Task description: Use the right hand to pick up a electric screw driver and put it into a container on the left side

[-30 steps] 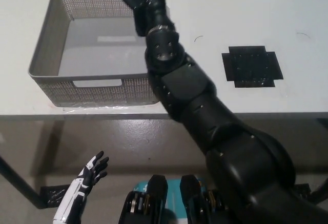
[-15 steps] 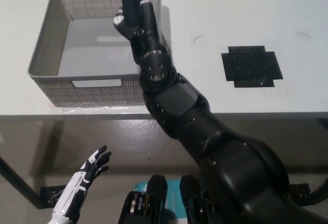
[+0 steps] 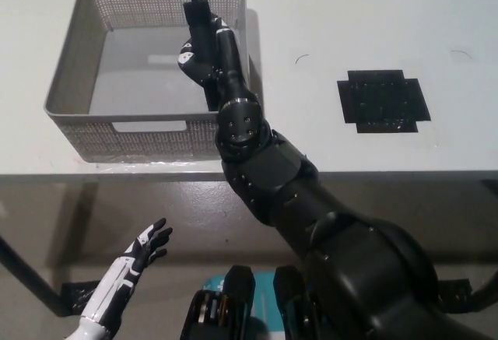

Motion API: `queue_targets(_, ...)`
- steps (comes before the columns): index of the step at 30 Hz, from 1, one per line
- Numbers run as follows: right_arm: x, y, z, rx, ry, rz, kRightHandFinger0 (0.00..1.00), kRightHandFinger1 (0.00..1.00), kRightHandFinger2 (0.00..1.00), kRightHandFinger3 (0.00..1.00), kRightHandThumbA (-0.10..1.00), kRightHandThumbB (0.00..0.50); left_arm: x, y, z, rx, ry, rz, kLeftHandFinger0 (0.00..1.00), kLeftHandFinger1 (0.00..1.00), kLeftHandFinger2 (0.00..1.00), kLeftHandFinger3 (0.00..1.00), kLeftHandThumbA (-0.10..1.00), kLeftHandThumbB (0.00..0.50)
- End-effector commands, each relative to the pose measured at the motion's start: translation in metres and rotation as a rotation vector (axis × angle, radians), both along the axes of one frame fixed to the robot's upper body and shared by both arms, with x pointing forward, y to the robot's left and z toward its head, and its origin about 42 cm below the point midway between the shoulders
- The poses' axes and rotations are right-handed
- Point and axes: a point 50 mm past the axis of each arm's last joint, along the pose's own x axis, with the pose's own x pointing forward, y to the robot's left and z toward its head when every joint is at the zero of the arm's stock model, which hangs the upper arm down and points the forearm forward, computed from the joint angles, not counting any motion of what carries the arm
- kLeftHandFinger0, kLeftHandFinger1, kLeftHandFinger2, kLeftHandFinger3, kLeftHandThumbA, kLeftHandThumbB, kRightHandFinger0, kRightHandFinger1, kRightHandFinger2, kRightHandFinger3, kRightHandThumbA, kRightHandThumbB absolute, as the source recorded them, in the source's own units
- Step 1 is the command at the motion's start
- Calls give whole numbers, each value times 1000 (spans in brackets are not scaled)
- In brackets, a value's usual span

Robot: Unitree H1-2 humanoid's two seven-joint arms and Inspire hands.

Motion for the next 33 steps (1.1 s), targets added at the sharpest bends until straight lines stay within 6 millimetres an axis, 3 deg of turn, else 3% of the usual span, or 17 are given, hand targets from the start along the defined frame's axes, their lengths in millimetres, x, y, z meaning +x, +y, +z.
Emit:
queue_targets(1, 10, -10, 21, 10, -107, 70, 866, 954, 1000, 1000, 429, 271, 6, 0, 14, 26, -53, -41, 1000, 1000, 1000, 1000, 1000, 47)
queue_targets(2, 11, -10, 22, 10, -106, 79, 924, 1000, 1000, 1000, 498, 305, 6, 0, 14, 27, -51, -42, 1000, 1000, 1000, 1000, 1000, 49)
queue_targets(4, 12, -12, 23, -2, -108, 99, 1000, 1000, 1000, 1000, 668, 401, 6, 0, 14, 30, -52, -45, 1000, 1000, 1000, 1000, 1000, 57)
queue_targets(10, 14, -13, 25, -80, -119, 153, 1000, 1000, 1000, 1000, 907, 484, 5, -1, 15, 33, -57, -55, 1000, 1000, 1000, 1000, 1000, 39)
queue_targets(12, 14, -13, 26, -94, -126, 156, 1000, 1000, 1000, 1000, 943, 490, 5, -1, 14, 31, -59, -54, 1000, 1000, 1000, 1000, 1000, 16)
queue_targets(20, 15, -12, 34, -104, -163, 164, 1000, 1000, 1000, 1000, 1000, 453, 5, -3, 11, 32, -55, -56, 1000, 1000, 1000, 1000, 1000, 38)
queue_targets(24, 19, -20, 50, -44, -232, 172, 1000, 1000, 1000, 1000, 1000, 460, 0, -3, 7, 27, -47, -50, 1000, 1000, 1000, 1000, 1000, 38)
queue_targets(29, 20, -57, 93, 56, -445, 152, 1000, 1000, 1000, 1000, 999, 392, -4, 1, 6, 22, -39, -35, 1000, 1000, 1000, 1000, 1000, 71)
queue_targets(31, 10, -85, 105, 100, -512, 142, 1000, 1000, 1000, 1000, 1000, 419, -7, 3, 6, 12, -33, -20, 1000, 1000, 1000, 1000, 1000, 80)
queue_targets(33, -1, -103, 107, 110, -544, 123, 1000, 1000, 1000, 1000, 1000, 404, -10, 5, 5, -8, -22, -9, 1000, 1000, 1000, 1000, 1000, 58)
